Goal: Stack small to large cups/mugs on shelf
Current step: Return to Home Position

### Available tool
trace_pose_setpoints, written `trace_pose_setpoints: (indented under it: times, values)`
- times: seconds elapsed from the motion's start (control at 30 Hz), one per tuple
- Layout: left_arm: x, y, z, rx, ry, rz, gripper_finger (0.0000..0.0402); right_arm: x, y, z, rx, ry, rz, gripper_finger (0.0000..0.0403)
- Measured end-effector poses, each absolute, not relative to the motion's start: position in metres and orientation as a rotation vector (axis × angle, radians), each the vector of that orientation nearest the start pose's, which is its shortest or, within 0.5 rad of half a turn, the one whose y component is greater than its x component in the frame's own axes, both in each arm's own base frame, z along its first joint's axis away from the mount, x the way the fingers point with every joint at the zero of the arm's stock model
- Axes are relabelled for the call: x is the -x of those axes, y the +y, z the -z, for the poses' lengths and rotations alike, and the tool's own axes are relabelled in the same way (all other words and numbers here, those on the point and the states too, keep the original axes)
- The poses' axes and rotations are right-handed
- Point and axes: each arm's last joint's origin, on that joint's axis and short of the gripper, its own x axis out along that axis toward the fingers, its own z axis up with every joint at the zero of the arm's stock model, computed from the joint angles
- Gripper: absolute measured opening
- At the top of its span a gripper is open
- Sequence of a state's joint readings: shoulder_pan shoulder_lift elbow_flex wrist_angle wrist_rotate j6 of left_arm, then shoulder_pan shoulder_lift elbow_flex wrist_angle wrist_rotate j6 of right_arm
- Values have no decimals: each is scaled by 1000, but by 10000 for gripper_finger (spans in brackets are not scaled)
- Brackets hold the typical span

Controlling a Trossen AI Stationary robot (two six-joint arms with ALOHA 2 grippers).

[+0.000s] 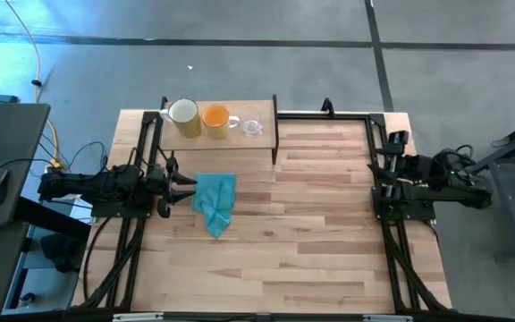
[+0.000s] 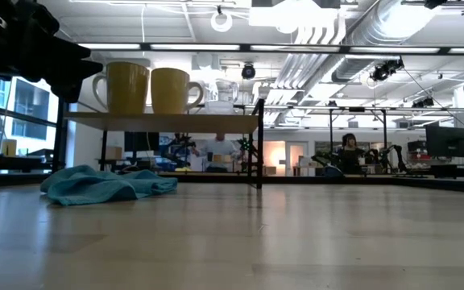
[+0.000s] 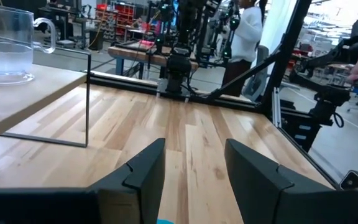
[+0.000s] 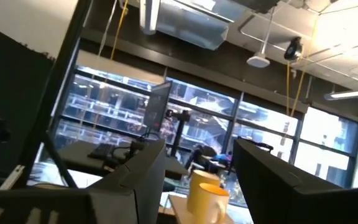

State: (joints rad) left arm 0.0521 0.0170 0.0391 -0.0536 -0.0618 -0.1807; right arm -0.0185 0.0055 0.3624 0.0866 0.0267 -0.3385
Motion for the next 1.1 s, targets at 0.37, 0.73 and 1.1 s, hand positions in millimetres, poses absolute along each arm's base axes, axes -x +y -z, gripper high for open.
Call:
trace_pose_setpoints:
  times: [0.37, 0.73, 1.1]
  values:
    - [-96, 7, -170, 184, 21, -119, 154, -76, -2, -236, 241, -596, 102, 181]
    - [-96, 7, -170, 189, 21, -119, 154, -79, -2, -223, 174, -627, 89, 181]
    - [-96, 7, -170, 188, 21, -119, 154, -91, -2, -200, 13, -360, 16, 181]
